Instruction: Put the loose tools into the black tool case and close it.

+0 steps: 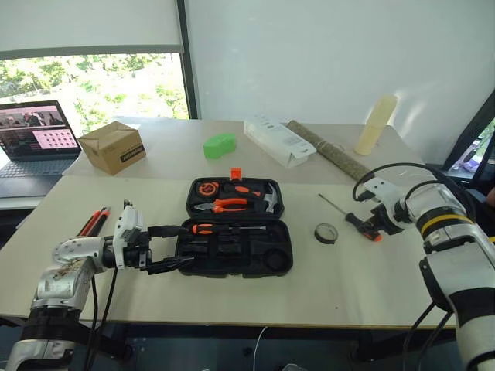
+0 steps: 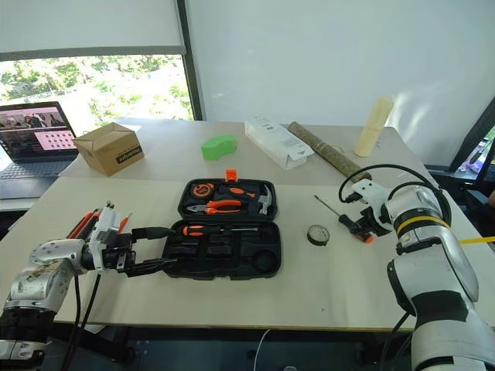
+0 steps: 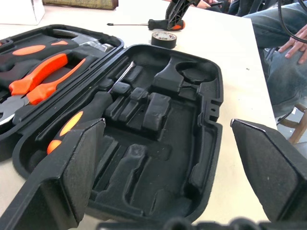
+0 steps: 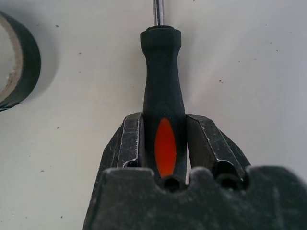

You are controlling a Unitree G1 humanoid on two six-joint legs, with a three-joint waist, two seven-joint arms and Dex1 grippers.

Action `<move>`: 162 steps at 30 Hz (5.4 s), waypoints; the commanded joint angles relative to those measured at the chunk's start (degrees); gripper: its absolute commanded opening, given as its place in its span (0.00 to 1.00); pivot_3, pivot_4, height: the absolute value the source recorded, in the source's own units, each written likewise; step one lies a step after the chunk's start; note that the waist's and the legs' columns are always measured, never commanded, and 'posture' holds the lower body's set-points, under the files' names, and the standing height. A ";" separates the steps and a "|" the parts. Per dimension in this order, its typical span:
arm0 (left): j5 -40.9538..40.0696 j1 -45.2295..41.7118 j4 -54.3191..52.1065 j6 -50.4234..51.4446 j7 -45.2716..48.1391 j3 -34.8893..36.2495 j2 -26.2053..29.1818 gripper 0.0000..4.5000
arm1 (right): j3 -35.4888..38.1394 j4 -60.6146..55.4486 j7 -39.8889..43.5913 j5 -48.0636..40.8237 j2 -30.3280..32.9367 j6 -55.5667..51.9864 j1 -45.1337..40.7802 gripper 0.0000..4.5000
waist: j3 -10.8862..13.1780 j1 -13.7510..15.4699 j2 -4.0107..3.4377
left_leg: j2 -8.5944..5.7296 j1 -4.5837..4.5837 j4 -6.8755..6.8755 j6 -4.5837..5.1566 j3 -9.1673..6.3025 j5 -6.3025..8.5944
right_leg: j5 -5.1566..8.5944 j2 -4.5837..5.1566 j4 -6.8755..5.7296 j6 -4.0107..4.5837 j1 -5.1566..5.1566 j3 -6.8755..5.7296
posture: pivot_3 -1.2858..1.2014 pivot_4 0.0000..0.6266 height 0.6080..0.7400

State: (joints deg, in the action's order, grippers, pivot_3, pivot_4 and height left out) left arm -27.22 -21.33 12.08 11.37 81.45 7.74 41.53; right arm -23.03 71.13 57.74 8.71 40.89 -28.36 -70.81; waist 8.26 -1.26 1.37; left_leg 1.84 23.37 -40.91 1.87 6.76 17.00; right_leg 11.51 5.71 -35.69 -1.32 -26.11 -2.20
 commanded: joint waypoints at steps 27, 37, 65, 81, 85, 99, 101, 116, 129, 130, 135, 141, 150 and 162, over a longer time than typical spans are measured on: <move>-0.10 8.08 0.59 -3.05 0.10 4.97 6.37 1.00 | -12.38 -54.90 11.10 3.19 -10.73 -8.12 8.05 0.21 | 0.21 0.42 -0.38 | 0.09 0.15 -0.68 0.04 -0.12 0.03 | -0.13 -0.06 -0.45 0.14 -0.04 -0.18 | 0.52 0.24 1.00; -0.46 9.42 -1.02 -2.79 -0.77 5.52 6.54 1.00 | -14.98 -51.21 12.67 6.52 -12.18 -2.72 8.33 0.21 | 0.21 0.39 -0.38 | 0.10 0.13 -0.68 0.02 -0.12 0.02 | -0.12 -0.07 -0.45 0.14 -0.03 -0.16 | 0.52 0.24 1.00; -0.35 9.48 -1.94 -2.30 -2.83 4.92 6.07 1.00 | -5.12 -51.84 10.70 0.45 -16.77 -1.97 10.70 0.01 | 0.21 0.10 -0.37 | 0.20 0.06 -0.67 -0.06 -0.09 -0.03 | -0.20 -0.19 -0.49 0.26 -0.04 -0.11 | 0.52 0.24 1.00; 1.52 13.44 -3.53 -2.55 -7.55 6.20 6.56 1.00 | -7.37 -47.95 6.02 2.90 -23.91 -2.74 13.67 0.01 | 0.08 -1.34 -0.20 | 0.34 -0.32 -0.63 -0.19 -0.17 -0.10 | -0.26 -0.29 -0.48 0.45 0.11 -0.04 | 0.52 0.24 1.00; -0.54 18.46 -4.96 -3.71 -11.43 12.30 5.50 1.00 | 4.31 -59.24 6.18 -7.27 -23.08 3.23 18.80 0.01 | 0.01 -1.42 -0.07 | 0.44 -0.55 -0.19 -0.27 -0.24 -0.15 | -0.37 -0.35 -0.44 0.64 0.09 0.05 | 0.52 0.24 1.00; -2.70 43.65 -4.85 -4.52 -33.40 40.42 -5.38 1.00 | 38.00 -87.70 7.37 -34.12 -14.83 21.10 61.30 0.82 | -0.08 0.47 0.13 | 0.73 -0.53 0.09 0.02 -0.12 0.14 | -0.35 -0.35 0.16 0.66 0.12 -0.09 | 0.52 0.24 1.00; -3.22 44.16 -6.37 -2.55 -35.12 40.34 -5.52 1.00 | 38.56 -88.40 8.10 -36.35 -14.03 21.22 64.35 0.98 | -0.07 0.48 0.14 | 0.74 -0.62 0.08 0.12 -0.11 0.20 | -0.37 -0.35 0.07 0.69 0.16 -0.08 | 0.52 0.24 1.00; -5.57 7.26 -3.25 38.04 -49.83 15.55 10.44 1.00 | 33.59 -89.93 5.61 -37.44 -10.41 22.97 64.16 0.99 | 0.00 1.83 0.40 | 0.74 -1.96 0.55 -0.37 -0.14 -0.12 | -0.20 -0.62 -0.34 1.16 1.08 -0.04 | 0.52 0.24 1.00; 5.35 -15.14 19.46 38.91 -42.75 -0.06 9.57 0.73 | 31.99 -94.07 1.46 -38.68 -9.06 21.23 66.53 1.00 | 0.08 1.12 0.58 | 0.59 -1.59 1.04 -0.79 0.01 -0.37 | -0.08 -0.62 -0.04 1.05 0.91 -0.13 | 0.52 0.24 1.00; 5.53 -15.67 20.21 39.17 -41.71 -0.42 9.61 0.64 | 32.07 -94.31 1.22 -38.79 -8.90 21.14 66.82 1.00 | 0.08 1.15 0.59 | 0.58 -1.59 1.03 -0.78 0.01 -0.36 | -0.08 -0.60 -0.05 1.04 0.91 -0.14 | 0.52 0.24 1.00; 6.19 -17.73 23.01 39.90 -36.79 -1.39 10.27 0.23 | 32.80 -95.39 -0.08 -39.22 -8.19 21.03 68.29 1.00 | 0.08 1.26 0.59 | 0.54 -1.59 0.99 -0.73 0.01 -0.33 | -0.05 -0.55 -0.08 1.00 0.91 -0.13 | 0.52 0.24 1.00; 3.33 -18.78 15.54 23.72 -15.94 -1.73 10.68 0.09 | 35.08 -96.83 -1.56 -40.04 -6.63 20.93 70.65 1.00 | 0.17 1.72 0.75 | 0.55 -1.45 0.81 -0.71 0.01 -0.32 | -0.04 -0.53 -0.08 0.99 0.88 -0.20 | 0.52 0.24 1.00; 10.89 -27.56 10.84 4.01 7.69 -17.96 1.47 0.09 | 36.59 -97.94 -2.93 -40.49 -5.31 21.20 73.04 1.00 | 0.19 2.31 0.78 | 0.39 -1.35 0.47 -0.29 -0.04 -0.09 | -0.02 -0.46 -0.07 0.95 0.97 -0.20 | 0.52 0.24 1.00; 30.40 -35.27 28.93 -11.91 5.18 -29.50 -2.93 0.09 | 36.58 -102.94 -7.57 -40.07 -6.99 21.61 78.04 1.00 | 0.21 1.54 0.81 | 0.33 -1.22 0.06 0.01 -0.50 0.07 | -0.03 -0.50 -0.18 0.79 0.96 -0.04 | 0.52 0.24 1.00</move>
State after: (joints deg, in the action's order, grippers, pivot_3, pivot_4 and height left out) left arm 1.21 -55.56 39.37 1.02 87.35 -21.39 38.65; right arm 12.13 -29.55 51.06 -30.59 34.02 -7.68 6.90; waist 8.48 0.27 2.18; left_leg 2.12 22.15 -40.85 1.93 6.25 17.10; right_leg 11.49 5.26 -35.87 -0.56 -25.14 -2.23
